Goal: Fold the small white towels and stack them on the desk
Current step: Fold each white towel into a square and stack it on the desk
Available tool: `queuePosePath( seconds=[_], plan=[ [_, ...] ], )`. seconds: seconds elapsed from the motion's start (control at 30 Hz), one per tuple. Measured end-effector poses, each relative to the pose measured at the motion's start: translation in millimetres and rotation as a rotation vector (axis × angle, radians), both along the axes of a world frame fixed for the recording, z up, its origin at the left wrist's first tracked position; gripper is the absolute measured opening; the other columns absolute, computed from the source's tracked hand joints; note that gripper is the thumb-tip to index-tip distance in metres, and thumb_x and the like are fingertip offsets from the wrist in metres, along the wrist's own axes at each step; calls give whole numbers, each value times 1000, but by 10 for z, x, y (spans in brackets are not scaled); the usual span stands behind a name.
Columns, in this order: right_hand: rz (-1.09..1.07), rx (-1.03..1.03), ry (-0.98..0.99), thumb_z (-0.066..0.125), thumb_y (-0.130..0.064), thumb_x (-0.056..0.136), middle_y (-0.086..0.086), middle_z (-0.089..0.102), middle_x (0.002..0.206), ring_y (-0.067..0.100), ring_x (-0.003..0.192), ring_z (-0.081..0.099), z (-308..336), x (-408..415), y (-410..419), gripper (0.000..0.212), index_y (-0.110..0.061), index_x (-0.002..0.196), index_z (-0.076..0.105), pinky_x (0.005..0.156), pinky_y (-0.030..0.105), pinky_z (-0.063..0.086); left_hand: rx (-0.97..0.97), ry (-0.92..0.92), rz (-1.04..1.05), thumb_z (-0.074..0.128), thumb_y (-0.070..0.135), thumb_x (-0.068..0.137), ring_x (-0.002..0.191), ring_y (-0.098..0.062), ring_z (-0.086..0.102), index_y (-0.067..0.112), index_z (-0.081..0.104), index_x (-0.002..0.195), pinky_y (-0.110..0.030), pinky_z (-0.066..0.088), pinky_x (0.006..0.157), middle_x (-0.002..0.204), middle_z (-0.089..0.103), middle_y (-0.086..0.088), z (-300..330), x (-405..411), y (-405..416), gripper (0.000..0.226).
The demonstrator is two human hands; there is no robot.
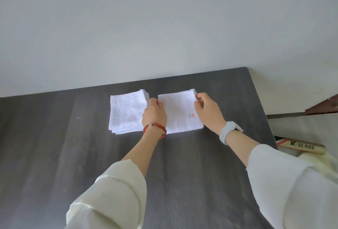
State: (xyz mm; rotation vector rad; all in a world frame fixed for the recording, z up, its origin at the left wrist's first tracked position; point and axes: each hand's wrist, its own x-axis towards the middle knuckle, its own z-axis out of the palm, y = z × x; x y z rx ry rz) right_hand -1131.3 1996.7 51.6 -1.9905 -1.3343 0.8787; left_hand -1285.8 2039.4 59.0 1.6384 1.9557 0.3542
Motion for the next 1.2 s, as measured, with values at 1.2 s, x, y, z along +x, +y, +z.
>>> queuePosePath(
  seconds=[1.2],
  plan=[
    [167,304,-417,39,-13,95,0,53,129,18,121,45,992,-154,-936,33,-14,125,52,99,29,36,438,103,-495,41,17,94,138,-23,28,12,45,133,-38,22,111,144,39,-6,896,-183,-893,40]
  ],
)
